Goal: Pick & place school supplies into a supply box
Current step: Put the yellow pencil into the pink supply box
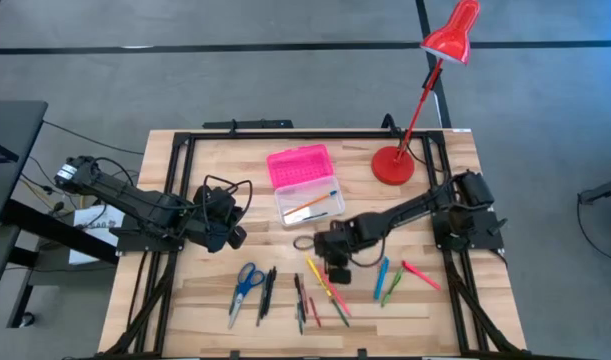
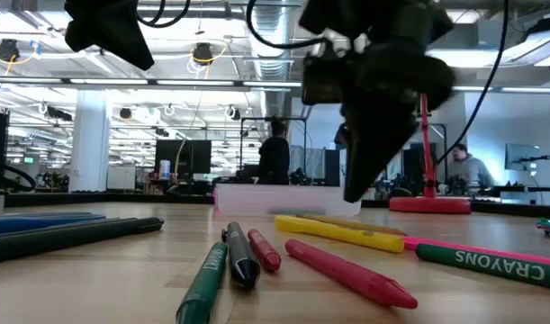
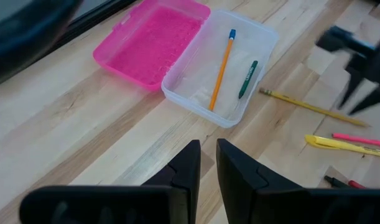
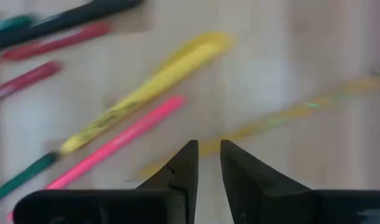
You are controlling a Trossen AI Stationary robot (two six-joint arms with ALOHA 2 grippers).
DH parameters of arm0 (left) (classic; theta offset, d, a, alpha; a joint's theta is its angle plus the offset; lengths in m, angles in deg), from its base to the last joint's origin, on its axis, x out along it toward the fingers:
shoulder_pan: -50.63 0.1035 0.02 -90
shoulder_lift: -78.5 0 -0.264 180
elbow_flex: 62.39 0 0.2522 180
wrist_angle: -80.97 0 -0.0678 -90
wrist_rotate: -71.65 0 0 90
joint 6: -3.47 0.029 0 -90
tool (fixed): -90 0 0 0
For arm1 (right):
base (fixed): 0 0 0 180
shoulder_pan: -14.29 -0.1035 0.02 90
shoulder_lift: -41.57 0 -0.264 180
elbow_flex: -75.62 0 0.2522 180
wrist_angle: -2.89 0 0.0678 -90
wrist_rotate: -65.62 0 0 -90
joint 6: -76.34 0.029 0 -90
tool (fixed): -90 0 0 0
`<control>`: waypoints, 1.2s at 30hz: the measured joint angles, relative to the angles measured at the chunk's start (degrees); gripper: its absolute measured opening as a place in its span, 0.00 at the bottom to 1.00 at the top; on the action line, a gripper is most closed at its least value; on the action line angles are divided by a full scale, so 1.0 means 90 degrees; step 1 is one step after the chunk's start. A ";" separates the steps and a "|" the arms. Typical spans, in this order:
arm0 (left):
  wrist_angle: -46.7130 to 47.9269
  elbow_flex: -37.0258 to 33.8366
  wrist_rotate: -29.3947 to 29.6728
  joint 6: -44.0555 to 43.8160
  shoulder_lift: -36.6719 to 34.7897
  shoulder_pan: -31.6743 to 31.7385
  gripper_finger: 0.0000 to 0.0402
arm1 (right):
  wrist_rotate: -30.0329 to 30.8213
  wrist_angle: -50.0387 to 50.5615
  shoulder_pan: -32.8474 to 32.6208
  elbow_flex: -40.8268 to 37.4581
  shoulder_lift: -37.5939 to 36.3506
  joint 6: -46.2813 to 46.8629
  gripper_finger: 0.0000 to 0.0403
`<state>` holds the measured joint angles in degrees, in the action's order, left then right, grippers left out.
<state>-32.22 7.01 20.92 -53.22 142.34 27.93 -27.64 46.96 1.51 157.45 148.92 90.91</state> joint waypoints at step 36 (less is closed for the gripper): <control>0.0039 -0.0005 0.0099 -0.0018 -0.0002 -0.0001 0.11 | 0.0186 -0.0313 0.0939 0.0384 0.0556 -0.1160 0.15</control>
<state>-31.86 6.96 21.81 -53.38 142.32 27.93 -25.97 44.15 9.96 160.91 153.92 80.47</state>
